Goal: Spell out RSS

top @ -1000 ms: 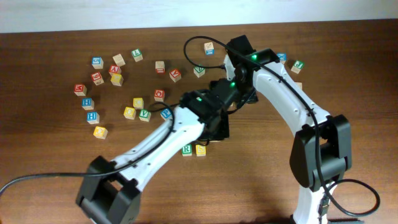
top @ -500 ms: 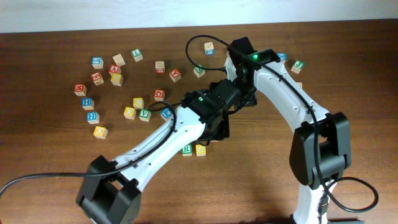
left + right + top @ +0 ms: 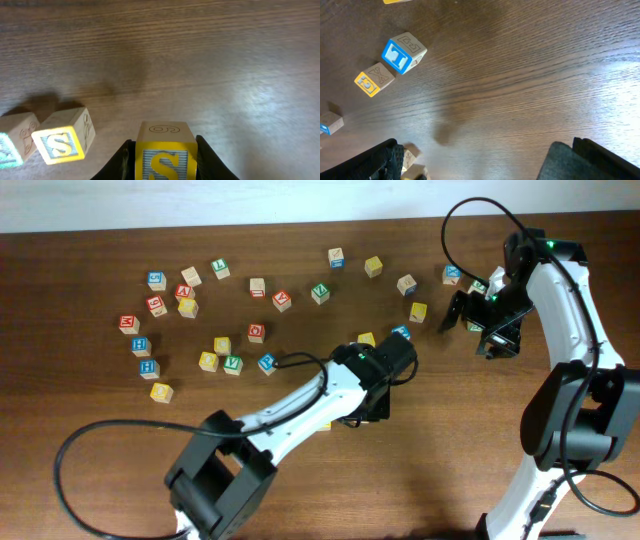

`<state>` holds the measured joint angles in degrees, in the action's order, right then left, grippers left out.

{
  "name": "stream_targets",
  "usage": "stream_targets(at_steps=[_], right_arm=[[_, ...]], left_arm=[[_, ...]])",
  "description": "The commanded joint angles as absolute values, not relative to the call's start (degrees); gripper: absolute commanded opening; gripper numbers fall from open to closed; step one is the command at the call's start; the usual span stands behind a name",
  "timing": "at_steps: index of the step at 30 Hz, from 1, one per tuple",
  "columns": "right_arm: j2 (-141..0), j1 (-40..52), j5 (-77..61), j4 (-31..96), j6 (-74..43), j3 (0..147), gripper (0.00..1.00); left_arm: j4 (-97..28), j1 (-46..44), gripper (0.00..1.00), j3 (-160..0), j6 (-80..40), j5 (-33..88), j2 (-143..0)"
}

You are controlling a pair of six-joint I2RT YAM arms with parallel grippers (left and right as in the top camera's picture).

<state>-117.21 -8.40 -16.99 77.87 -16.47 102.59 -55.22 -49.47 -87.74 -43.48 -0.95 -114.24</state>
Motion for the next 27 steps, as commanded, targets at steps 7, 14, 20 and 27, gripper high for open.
stream_targets(at_steps=[7,14,20,27], right_arm=[[-115.4,-8.6,-16.0,79.8,-15.4,103.5,0.98],[-103.3,-8.6,-16.0,87.4,-15.4,103.8,0.98],[-103.2,-8.6,-16.0,90.7,-15.4,103.8,0.98],[-101.7,-8.6,-16.1,91.0,-15.4,103.8,0.99]], left_arm=[[-55.1,-49.3,0.27,-87.2,-48.4,-4.6,-118.7],[-54.9,-49.3,0.27,-87.2,-48.8,-4.4,-118.7],[-55.1,-49.3,0.27,-87.2,-49.9,-2.7,-121.4],[-55.2,-47.6,0.27,-87.2,-49.9,-2.9,-121.5]])
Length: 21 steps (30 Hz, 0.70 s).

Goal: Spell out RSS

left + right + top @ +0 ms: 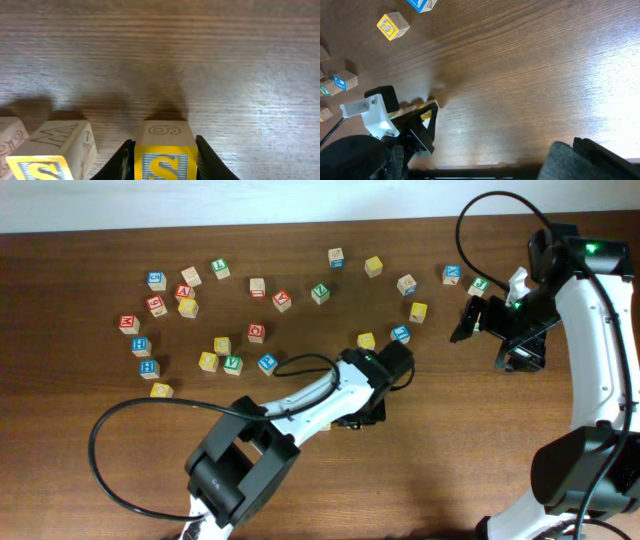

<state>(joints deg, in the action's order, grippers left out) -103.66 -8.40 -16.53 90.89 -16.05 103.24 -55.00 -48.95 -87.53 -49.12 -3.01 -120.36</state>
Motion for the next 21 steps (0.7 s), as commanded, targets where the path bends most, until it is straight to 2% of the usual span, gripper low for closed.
stream_targets(at_steps=[1,14,21], right_arm=[[-100.9,-8.6,-16.0,91.0,-15.4,103.8,0.99],[-99.2,-8.6,-16.5,92.8,-15.4,103.8,0.99],[-99.2,-7.1,-16.5,92.2,-15.4,103.8,0.98]], left_arm=[[-55.2,-47.4,0.27,-87.2,-49.9,-2.9,-121.5],[-57.9,-47.6,0.29,-87.2,-50.3,-2.2,-121.5],[-58.0,-47.6,0.42,-87.5,-50.3,-2.3,-121.5]])
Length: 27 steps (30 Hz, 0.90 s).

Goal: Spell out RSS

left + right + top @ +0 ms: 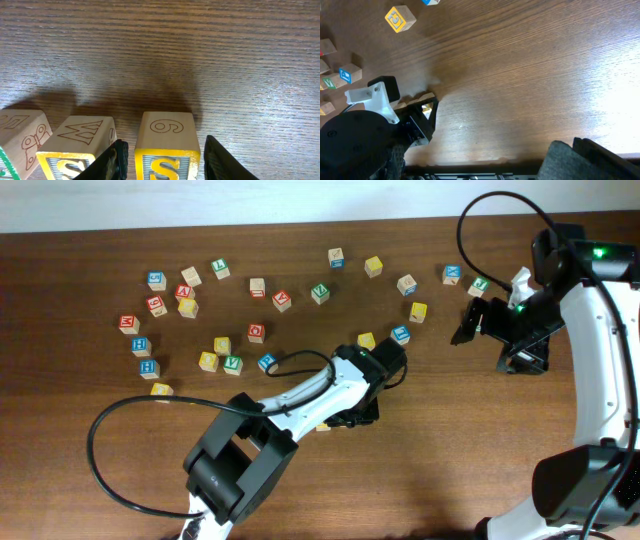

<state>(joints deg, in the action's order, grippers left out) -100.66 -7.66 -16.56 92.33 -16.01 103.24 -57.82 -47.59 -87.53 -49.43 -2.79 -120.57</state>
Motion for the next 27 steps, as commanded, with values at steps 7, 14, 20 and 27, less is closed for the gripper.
stream_targets(at_steps=[7,14,20,27], right_arm=[[-99.2,-7.1,-16.2,92.2,-14.8,103.8,0.98],[-99.2,-7.1,-15.8,93.5,-13.7,103.8,0.98],[-99.5,-7.1,-15.8,94.3,-9.6,101.0,0.94],[-100.1,-5.9,-19.0,90.0,-13.9,100.5,0.71]], left_arm=[[-61.7,-47.4,0.45,-93.3,-49.1,-3.0,-121.5],[-76.0,-43.6,0.5,-112.1,-40.7,-3.0,-121.5],[-86.5,-30.7,0.39,-121.8,-32.2,-2.8,-121.5],[-91.2,-16.3,0.0,-121.8,-25.9,-2.7,-121.5]])
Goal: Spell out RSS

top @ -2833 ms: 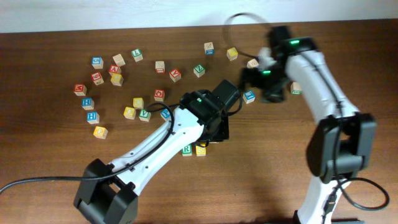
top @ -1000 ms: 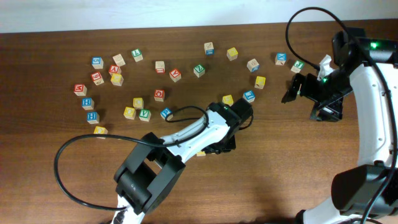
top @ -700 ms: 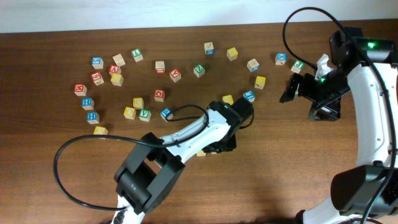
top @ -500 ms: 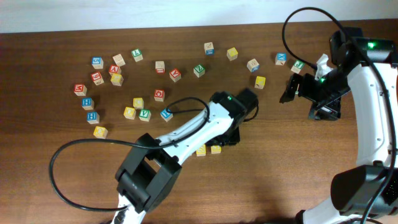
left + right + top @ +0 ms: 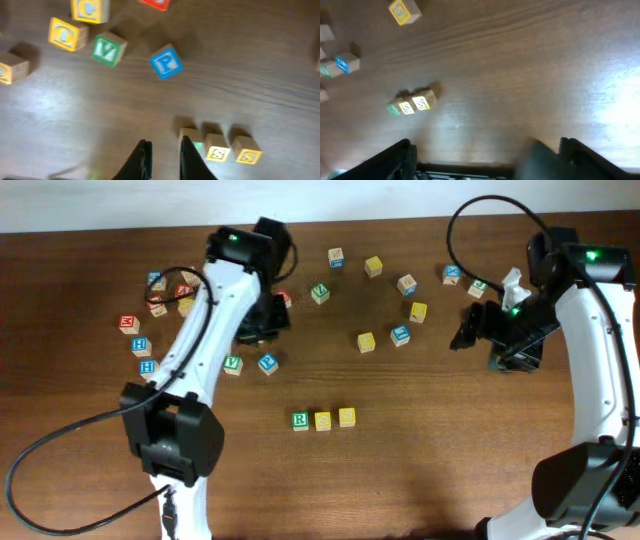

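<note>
Three blocks stand in a row on the table: a green R block (image 5: 300,420), a yellow S block (image 5: 323,421) and a second yellow S block (image 5: 346,417). The left wrist view shows the same row, with R block (image 5: 191,138), S block (image 5: 216,150) and second S block (image 5: 246,153). My left gripper (image 5: 262,320) hangs high over the scattered blocks at upper left, its jaws (image 5: 164,141) a narrow gap apart and empty. My right gripper (image 5: 478,330) stays wide open and empty at the right, with the row (image 5: 407,106) far off in its view.
Several loose letter blocks lie across the far half of the table, among them a blue P block (image 5: 166,61), a green V block (image 5: 109,50), a yellow block (image 5: 366,341) and a blue block (image 5: 400,333). The table's near edge (image 5: 485,167) shows.
My left gripper was open around the second S at the right end of the row. Now it is far up and left over the loose blocks, jaws nearer together. The S stays in the row.
My left gripper held a yellow S block above the table, right of an R and an S. Then it was lower beside the first S, still shut. Then the jaws stood open around it. Now the arm is away and the row reads R S S.
</note>
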`<state>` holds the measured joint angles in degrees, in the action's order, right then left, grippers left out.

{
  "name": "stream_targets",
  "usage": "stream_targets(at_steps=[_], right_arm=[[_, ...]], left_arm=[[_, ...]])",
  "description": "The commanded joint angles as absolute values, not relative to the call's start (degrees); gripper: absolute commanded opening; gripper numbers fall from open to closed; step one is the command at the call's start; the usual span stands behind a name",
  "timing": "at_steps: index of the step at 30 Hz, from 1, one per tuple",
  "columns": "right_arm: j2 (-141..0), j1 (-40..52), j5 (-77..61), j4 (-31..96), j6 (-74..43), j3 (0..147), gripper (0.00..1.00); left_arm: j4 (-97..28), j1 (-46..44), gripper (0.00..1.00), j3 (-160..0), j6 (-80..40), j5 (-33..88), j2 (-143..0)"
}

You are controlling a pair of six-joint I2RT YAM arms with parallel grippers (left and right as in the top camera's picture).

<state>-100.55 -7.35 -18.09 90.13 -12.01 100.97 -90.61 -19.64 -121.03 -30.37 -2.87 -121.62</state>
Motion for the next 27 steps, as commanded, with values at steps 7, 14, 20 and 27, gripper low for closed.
stream_targets(at_steps=[7,14,20,27], right_arm=[[-97.2,1.2,-14.3,92.9,-12.3,99.2,0.04],[-84.9,3.8,-10.9,92.4,-12.5,90.0,0.04],[-83.3,7.2,-12.1,73.6,-23.3,69.5,0.04],[-84.1,17.4,-11.4,53.8,-23.2,63.1,0.04]], left_arm=[[-96.7,-8.6,0.0,-121.8,-18.5,3.3,-115.3],[-96.7,-8.4,0.0,-116.0,-18.6,1.7,-93.6],[-85.2,-8.5,0.0,-83.6,-23.6,1.8,-88.7],[-54.8,-13.0,0.0,-58.2,-23.5,6.9,-88.7]])
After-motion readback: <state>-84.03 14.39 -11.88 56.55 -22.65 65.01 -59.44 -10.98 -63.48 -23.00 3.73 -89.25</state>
